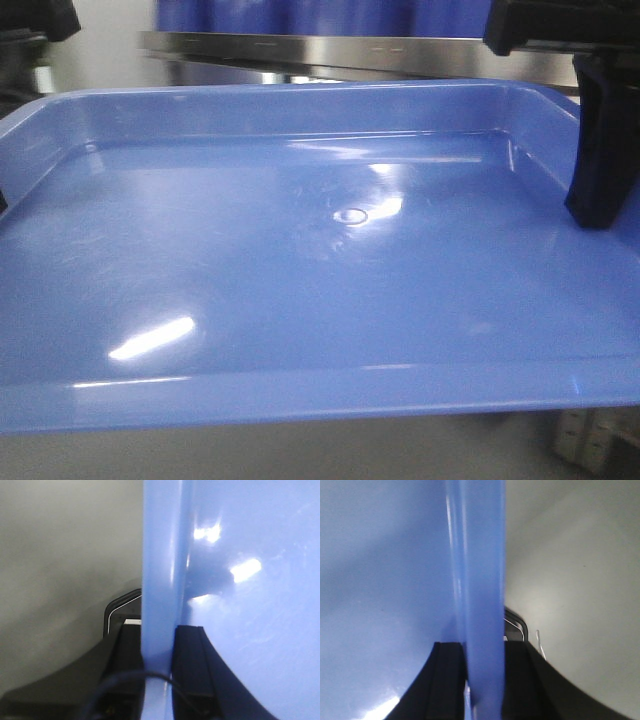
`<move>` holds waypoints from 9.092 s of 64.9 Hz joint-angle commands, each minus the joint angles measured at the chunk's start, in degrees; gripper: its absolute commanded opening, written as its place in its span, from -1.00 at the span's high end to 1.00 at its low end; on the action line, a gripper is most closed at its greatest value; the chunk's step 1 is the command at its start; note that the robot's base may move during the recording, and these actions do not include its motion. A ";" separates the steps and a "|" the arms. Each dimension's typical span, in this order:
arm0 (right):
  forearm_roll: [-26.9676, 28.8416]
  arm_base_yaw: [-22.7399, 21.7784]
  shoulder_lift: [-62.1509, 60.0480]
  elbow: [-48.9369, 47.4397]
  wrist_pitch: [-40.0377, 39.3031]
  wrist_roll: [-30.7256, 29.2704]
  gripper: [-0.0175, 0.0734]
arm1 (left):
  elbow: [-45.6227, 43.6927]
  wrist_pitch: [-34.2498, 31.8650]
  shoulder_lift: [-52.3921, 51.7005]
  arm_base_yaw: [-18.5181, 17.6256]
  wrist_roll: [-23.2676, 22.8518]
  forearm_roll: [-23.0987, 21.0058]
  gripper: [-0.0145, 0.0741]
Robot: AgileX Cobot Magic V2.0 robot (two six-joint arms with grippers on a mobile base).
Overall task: Grab blue tray and place on right shelf
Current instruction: 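Carry the tray with both grippers toward the shelf rack, then raise the tray and lower it onto the upper shelf with both grippers, then open both grippers and withdraw them from the tray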
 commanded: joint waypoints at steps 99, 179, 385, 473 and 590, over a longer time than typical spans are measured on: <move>-0.70 0.02 -1.58 -1.62 -0.70 0.33 0.29 | -1.42 -0.40 -1.35 -0.45 -1.02 0.43 0.72; -0.70 0.02 -1.58 -1.62 -0.70 0.33 0.29 | -1.42 -0.40 -1.35 -0.45 -1.02 0.43 0.72; -11.00 -16.20 33.36 -55.89 -8.89 -9.82 -0.72 | -56.59 -19.90 36.30 13.29 11.48 13.62 -0.31; 1.73 -10.76 2.55 -22.04 -41.02 -25.77 0.53 | -16.12 -52.55 3.50 11.49 11.59 8.06 0.78; -4.01 -12.52 -59.50 36.44 -54.15 -29.59 0.53 | 41.03 -63.17 -67.34 11.49 11.59 17.83 0.78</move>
